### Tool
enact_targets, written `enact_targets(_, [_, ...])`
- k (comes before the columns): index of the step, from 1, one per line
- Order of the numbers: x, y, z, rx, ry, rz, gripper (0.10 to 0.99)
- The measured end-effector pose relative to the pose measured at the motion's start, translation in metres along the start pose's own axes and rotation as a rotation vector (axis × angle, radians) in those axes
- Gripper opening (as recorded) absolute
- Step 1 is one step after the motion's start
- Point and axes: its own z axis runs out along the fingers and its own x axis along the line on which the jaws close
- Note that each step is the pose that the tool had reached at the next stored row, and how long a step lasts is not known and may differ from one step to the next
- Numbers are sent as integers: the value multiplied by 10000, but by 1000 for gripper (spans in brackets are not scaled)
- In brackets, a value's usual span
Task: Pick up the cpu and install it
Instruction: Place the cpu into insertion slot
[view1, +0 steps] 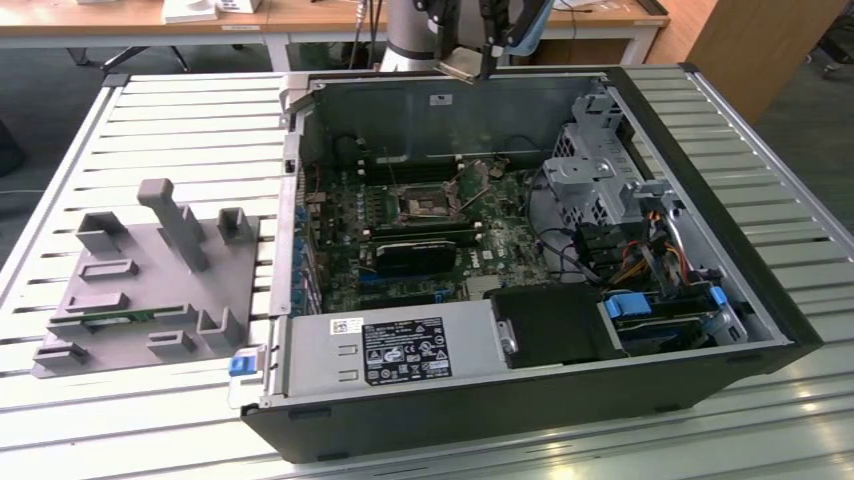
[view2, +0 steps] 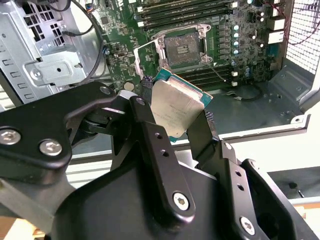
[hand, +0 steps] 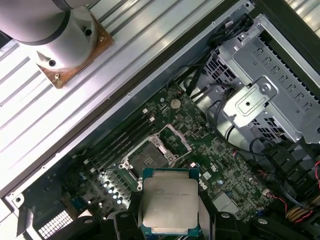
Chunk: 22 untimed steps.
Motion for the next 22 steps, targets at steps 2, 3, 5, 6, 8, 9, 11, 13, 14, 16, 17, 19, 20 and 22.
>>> enact_targets(2, [0,0,1,-1,-7,93,533])
enact_targets(3, [0,0,1,-1,-10,138,533])
enact_targets(5, [0,0,2,-3,-15,224,533])
enact_targets(6, [0,0,2,-4,-18,266,533])
enact_targets(8, [0,0,3,-6,-23,352,533])
enact_targets(9, [0,0,3,-6,-27,393,533])
enact_targets(11, [0,0,3,-8,-32,477,533])
enact_targets(13, [0,0,4,-10,-38,563,533])
enact_targets(14, [0,0,4,-10,-41,616,533])
enact_targets(16, [0,0,5,-9,-54,759,533])
enact_targets(17, [1,0,6,-10,-62,862,533])
enact_targets(19, [0,0,7,-13,-78,1086,533])
enact_targets(20, [1,0,8,-15,-87,1218,533])
enact_targets(22, [1,0,10,-21,-108,1540,533])
